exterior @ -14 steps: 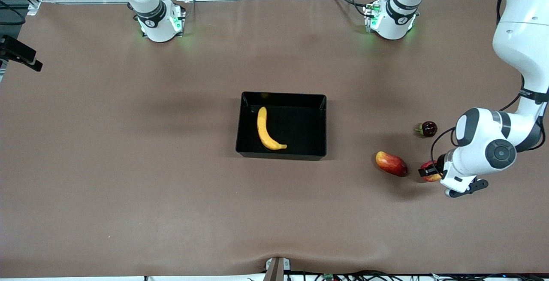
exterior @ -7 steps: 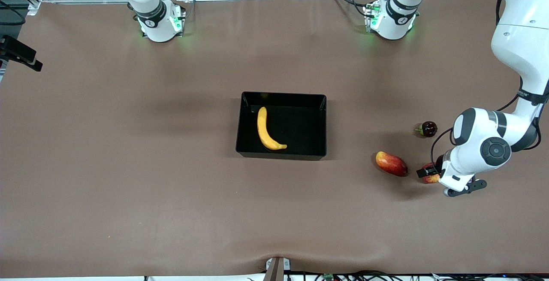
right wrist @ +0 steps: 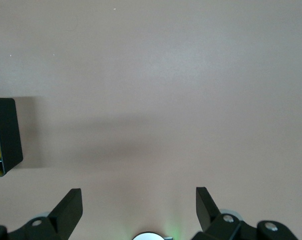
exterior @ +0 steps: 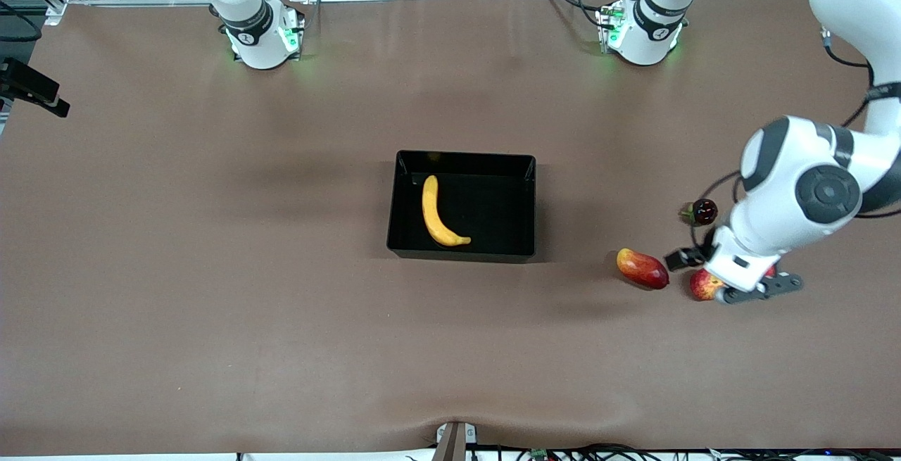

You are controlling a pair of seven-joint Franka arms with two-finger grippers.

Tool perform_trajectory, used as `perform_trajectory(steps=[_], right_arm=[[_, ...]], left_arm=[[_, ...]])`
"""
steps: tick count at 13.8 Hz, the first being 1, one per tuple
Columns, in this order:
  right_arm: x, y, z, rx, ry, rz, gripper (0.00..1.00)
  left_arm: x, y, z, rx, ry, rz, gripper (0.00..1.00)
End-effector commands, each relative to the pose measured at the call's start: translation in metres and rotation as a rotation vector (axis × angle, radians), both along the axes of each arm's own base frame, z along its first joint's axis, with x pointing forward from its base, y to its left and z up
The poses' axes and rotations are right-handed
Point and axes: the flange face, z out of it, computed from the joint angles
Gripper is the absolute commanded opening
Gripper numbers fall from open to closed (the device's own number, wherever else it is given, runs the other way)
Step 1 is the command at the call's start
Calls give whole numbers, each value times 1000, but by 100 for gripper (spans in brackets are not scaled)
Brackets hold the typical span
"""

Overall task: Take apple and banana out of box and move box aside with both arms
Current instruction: 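Move the left gripper back into the tray and grasp the banana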

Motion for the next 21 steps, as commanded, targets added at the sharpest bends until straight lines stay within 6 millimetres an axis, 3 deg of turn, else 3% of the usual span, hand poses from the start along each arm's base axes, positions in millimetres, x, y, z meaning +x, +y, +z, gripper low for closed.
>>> perform_trajectory(steps=[1, 3, 6, 11, 17, 21], right_arm=[[1, -4, 4, -17, 3, 2, 100], [1, -4, 3, -16, 4, 3, 100], [6, -5, -3, -21, 15, 4, 100], [6, -4, -4, -20, 15, 5, 100], [6, -5, -1, -16, 9, 2, 100], [6, -6, -1, -22, 11, -3, 100]], left_arm=[[-29, -84, 4, -57, 24, -22, 100], [-60, -165, 8, -59, 25, 6, 100], [-84, -257, -6, -94, 37, 143, 100], [-99, -337, -65, -69, -3, 310, 100], [-152, -435, -165, -73, -31, 259, 100], [-167, -448, -198, -50, -43, 217, 100]])
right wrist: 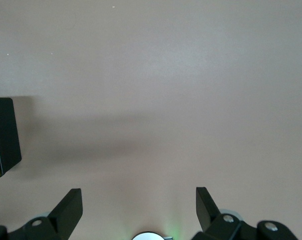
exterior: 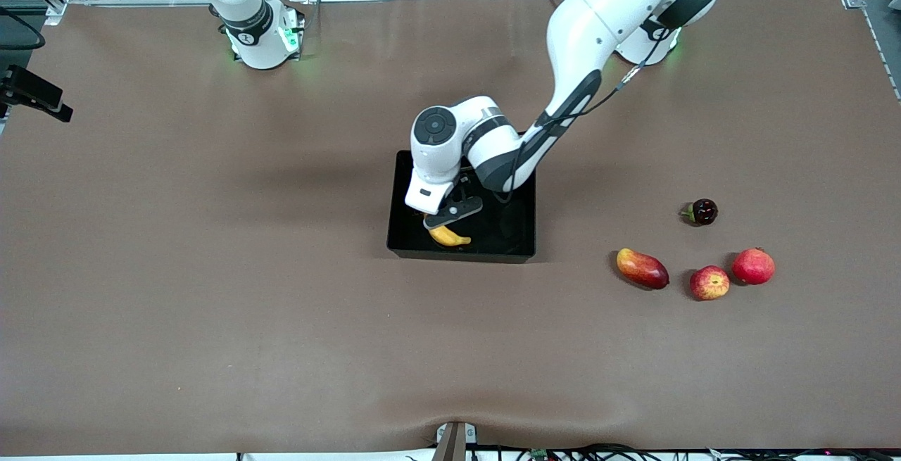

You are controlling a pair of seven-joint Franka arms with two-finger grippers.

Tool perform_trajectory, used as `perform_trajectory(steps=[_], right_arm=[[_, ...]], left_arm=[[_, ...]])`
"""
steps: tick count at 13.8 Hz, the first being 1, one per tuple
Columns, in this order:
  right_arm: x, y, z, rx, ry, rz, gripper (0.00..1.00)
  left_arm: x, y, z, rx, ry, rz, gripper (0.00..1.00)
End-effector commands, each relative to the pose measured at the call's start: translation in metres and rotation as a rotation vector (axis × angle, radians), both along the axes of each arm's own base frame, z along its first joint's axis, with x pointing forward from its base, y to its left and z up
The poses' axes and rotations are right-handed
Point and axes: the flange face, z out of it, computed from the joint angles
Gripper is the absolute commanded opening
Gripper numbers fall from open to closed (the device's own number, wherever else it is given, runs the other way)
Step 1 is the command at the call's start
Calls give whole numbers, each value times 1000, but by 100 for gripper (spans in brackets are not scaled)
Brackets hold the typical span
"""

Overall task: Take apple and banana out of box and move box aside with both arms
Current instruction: 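Move the left gripper back into the tray and grasp the banana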

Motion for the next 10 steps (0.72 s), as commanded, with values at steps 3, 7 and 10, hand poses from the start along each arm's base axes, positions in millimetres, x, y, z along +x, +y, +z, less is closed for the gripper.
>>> perform_trajectory(steps=[3, 7, 10], right_arm=[[1, -6, 4, -22, 1, -4, 100], [-1, -14, 6, -26, -1, -17, 100], [-1, -26, 5, -25, -2, -32, 100]], left_arm=[[1, -6, -24, 1, -5, -6, 97], [-8, -12, -31, 0, 1, -4, 26], [-7, -13, -24, -4, -8, -17, 0]])
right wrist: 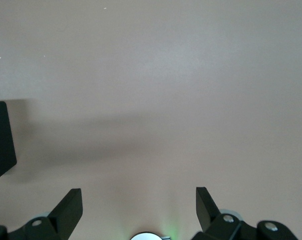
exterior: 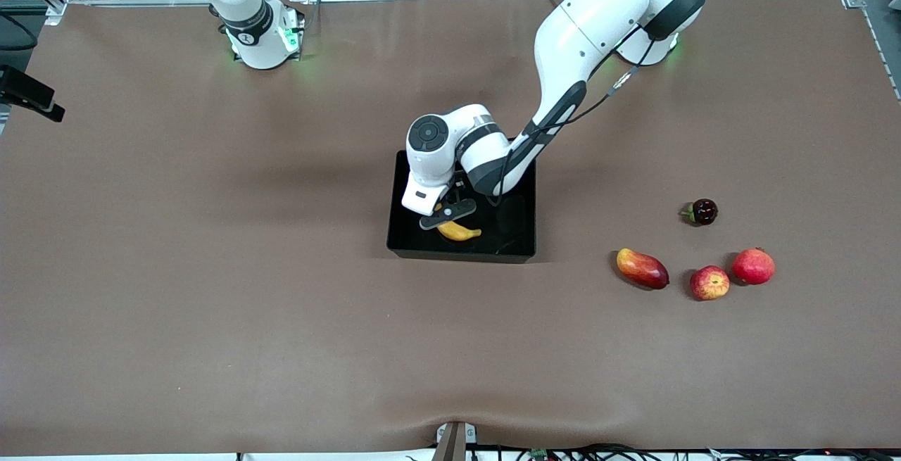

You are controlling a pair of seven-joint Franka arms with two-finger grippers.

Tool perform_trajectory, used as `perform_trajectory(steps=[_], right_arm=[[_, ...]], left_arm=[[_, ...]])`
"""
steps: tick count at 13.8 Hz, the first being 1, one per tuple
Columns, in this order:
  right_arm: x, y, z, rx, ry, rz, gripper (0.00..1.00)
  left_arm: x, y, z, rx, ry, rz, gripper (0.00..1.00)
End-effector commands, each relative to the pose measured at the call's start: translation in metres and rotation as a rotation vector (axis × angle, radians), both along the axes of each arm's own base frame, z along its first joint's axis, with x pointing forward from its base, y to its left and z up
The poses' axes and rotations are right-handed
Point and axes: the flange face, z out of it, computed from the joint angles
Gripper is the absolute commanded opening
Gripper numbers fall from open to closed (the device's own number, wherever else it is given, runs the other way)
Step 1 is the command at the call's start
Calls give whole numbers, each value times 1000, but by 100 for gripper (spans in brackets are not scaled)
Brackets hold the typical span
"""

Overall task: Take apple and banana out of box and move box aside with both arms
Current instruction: 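Lift the yellow banana out of the tray with the left gripper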

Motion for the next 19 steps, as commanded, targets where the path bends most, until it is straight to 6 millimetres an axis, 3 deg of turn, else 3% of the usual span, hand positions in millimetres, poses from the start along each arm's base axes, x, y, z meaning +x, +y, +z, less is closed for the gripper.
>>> perform_trajectory(steps=[1, 5, 6, 10, 12, 15, 17, 19], right_arm=[[1, -10, 5, -14, -3, -3, 100], [1, -6, 3, -11, 2, 5, 100], [8, -9, -14, -7, 40, -3, 100], [23, -3, -44, 1, 104, 13, 100], [30, 5, -49, -7, 105, 31, 100], [34, 25, -55, 26, 100, 44, 100], [40, 38, -64, 46, 113, 38, 100], [46, 64, -85, 60, 155, 38, 100]], left_arm=[[4, -5, 10, -4, -32, -2, 0], [14, 4, 93, 35, -66, 19, 0], [13, 5, 116, 40, -76, 21, 0], [12, 21, 210, 51, -132, 38, 0], [43, 72, 261, 72, -125, 70, 0], [94, 157, 299, 26, -61, 75, 0], [134, 221, 301, 9, -43, 203, 0], [157, 274, 292, 48, -8, 284, 0]])
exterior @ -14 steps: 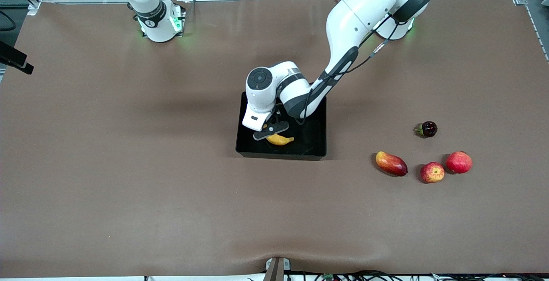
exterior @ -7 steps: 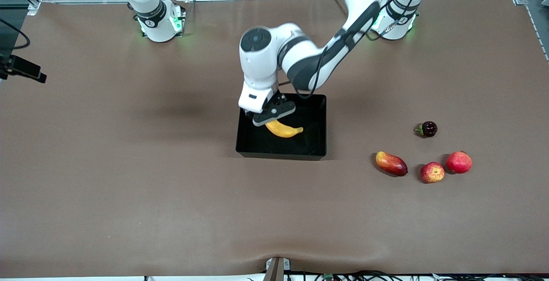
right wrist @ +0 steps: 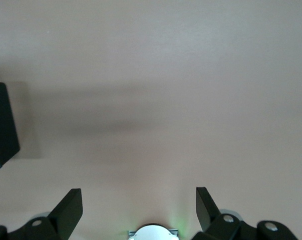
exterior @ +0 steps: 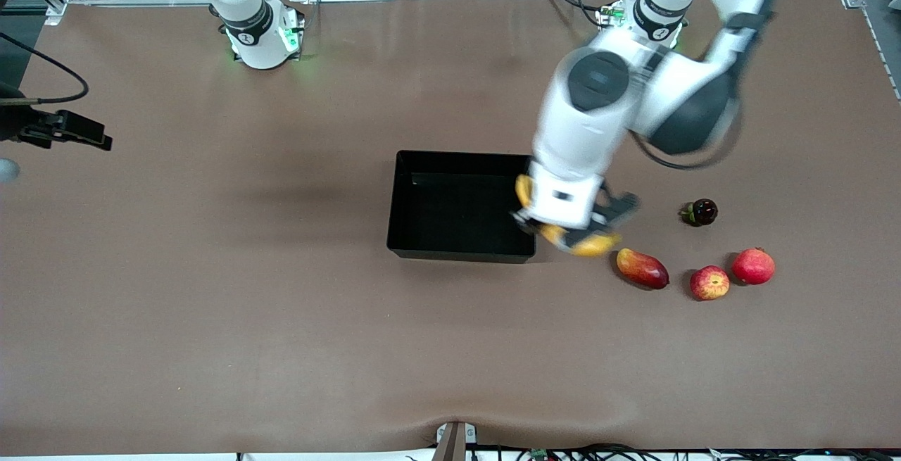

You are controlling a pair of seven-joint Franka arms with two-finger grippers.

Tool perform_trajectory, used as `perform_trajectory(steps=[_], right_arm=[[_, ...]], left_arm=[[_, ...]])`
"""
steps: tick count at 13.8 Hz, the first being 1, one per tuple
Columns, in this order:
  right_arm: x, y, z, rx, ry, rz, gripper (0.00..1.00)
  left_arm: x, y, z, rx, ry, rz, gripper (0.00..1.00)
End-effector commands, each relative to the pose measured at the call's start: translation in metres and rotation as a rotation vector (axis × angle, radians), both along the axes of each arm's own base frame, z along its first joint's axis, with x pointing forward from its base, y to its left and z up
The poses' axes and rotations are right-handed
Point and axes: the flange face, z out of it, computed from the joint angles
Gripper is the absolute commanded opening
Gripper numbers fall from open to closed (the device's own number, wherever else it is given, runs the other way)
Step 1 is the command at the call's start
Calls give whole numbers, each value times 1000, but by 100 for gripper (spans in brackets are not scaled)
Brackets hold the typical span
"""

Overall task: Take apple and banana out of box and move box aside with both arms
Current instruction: 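Lift the yellow banana out of the tray with the left gripper, then lower the banana near the fruits while the right gripper reaches the tray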

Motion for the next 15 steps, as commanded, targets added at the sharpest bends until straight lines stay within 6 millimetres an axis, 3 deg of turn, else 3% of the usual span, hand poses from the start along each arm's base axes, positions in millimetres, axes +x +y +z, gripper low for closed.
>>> perform_trajectory(steps=[1, 3, 5, 7, 9, 11, 13, 15], right_arm=[[7, 33, -20, 12, 41, -14, 100], [9, 65, -29, 4, 49, 15, 100], [11, 84, -40, 2, 58, -5, 100], [14, 94, -51, 32, 64, -28, 100], [16, 105, -58, 69, 67, -26, 100], [16, 128, -74, 72, 71, -10, 100], [18, 144, -95, 67, 50, -27, 100], [18, 162, -111, 68, 33, -4, 100]], left_arm=[[25, 69, -14, 13, 41, 112, 0], [60, 140, -17, -24, 0, 203, 0], [91, 195, -55, -58, -25, 247, 0], [114, 228, -105, -66, -59, 322, 0], [129, 263, -134, -93, -124, 418, 0], [136, 273, -169, -104, -124, 408, 0], [144, 296, -207, -89, -161, 325, 0], [143, 309, -232, -98, -143, 318, 0]])
